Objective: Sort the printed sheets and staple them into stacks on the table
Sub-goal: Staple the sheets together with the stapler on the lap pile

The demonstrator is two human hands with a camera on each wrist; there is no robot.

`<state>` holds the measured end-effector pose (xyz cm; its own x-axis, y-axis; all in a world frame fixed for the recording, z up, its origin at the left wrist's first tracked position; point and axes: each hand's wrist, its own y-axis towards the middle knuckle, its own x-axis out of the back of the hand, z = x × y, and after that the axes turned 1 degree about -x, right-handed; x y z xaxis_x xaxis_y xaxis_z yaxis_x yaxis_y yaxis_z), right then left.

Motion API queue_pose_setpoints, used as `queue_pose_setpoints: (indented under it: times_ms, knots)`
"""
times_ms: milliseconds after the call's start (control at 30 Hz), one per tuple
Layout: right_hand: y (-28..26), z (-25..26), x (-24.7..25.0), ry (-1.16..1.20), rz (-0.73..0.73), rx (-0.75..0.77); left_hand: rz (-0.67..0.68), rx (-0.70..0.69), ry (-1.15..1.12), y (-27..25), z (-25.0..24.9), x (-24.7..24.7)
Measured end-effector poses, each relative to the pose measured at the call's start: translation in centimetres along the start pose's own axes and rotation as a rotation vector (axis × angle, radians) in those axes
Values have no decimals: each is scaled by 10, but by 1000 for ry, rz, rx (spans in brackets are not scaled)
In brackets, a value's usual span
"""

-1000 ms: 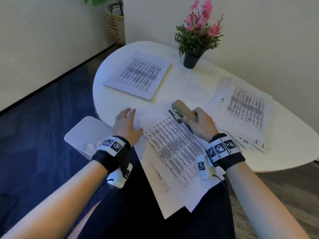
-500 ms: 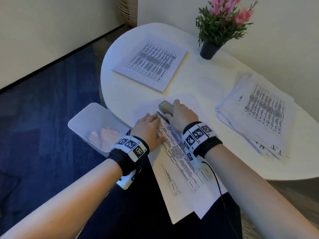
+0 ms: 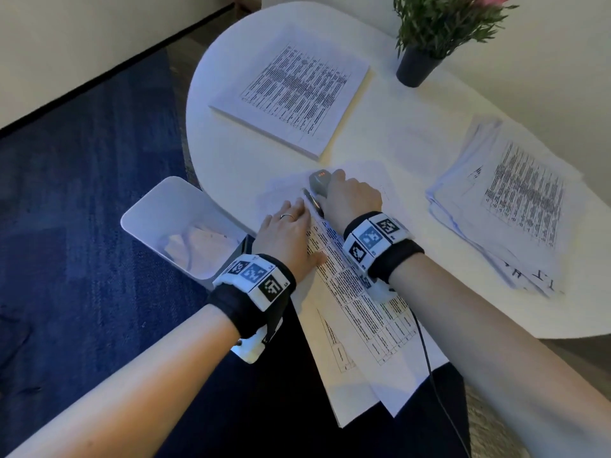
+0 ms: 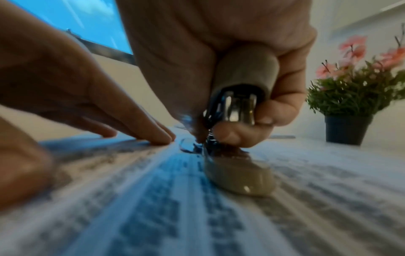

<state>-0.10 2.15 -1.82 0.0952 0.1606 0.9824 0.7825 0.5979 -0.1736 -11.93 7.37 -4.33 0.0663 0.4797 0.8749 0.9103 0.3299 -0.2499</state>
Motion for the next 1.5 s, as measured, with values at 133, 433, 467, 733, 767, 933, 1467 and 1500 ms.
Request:
queue_pose_setpoints:
  times_ms: [133,433,467,733,767,933,1467,1500]
  knots:
    - [2,3,3,42,30,-23,-2,-2,-11,-1,0,2]
    - [11,1,3,76,-10,14,113,98,-25,2,-1,7]
    - [11,2,2,101,3,-23,112,95,-26,3,-1,8]
    - [26,1,6,53,-38,127,117,92,-17,3,-2,10]
    - [25,0,6,55,-37,123,114,93,-15,2,-3,10]
    - [18,5,0,111,-27,-10,110,92,3,4,-2,10]
    - [26,16,4,236,-48,-67,87,89,49,8,2,9]
    - [25,18,5,247,-55,-80,88,86,52,8,2,9]
